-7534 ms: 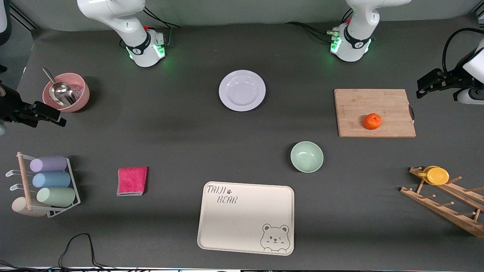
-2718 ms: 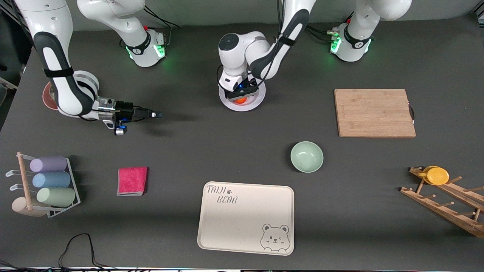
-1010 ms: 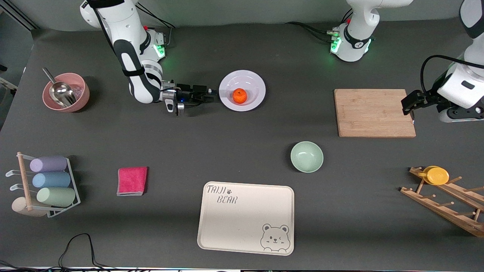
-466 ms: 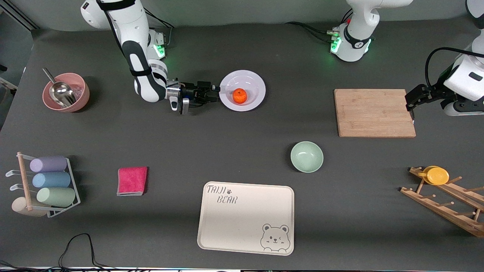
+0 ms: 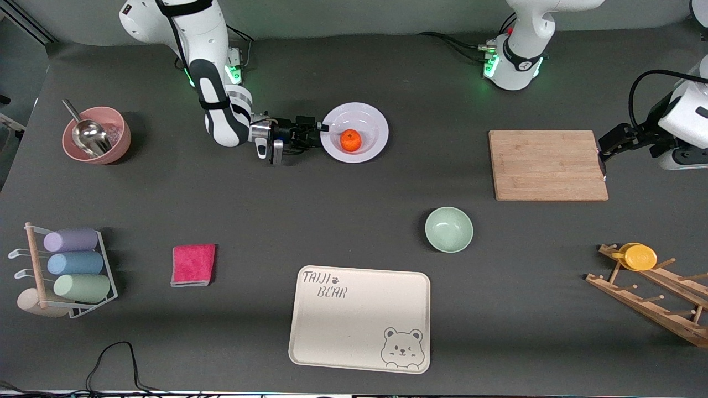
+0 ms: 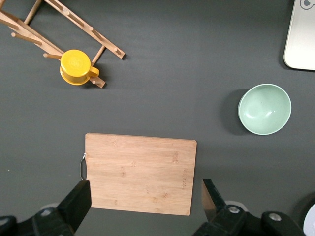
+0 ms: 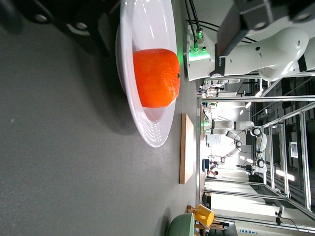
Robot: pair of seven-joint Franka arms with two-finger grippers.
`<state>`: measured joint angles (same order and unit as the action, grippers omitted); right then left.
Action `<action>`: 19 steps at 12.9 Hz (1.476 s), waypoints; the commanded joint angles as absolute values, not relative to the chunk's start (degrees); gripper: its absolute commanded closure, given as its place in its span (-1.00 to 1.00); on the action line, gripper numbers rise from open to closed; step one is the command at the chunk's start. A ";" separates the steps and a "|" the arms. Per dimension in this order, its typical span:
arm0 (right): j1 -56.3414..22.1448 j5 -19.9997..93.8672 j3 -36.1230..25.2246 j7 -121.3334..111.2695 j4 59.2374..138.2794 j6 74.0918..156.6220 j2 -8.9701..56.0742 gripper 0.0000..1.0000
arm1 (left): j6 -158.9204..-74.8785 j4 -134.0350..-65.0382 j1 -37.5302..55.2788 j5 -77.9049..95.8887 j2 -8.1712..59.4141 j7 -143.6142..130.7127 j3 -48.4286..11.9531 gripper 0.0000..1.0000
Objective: Place orange and plate with both arms
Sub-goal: 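Grasp the white plate rim with the right gripper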
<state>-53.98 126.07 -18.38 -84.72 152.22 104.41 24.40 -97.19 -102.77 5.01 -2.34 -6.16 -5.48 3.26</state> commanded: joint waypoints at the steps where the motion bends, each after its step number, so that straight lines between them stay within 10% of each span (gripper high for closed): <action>1: -55.81 129.71 -18.54 -88.58 152.05 103.36 26.54 -0.73 | -95.02 -103.10 2.82 1.39 -7.03 -4.31 3.87 -1.00; 8: -55.99 130.87 -18.54 -93.15 151.79 103.97 29.09 0.91 | -94.92 -102.83 0.00 1.76 -7.12 -2.55 4.40 -1.00; 19: -53.28 129.31 -16.87 -78.32 150.82 98.17 28.22 1.00 | -95.45 -102.92 0.26 1.76 -7.12 -2.55 4.22 -1.00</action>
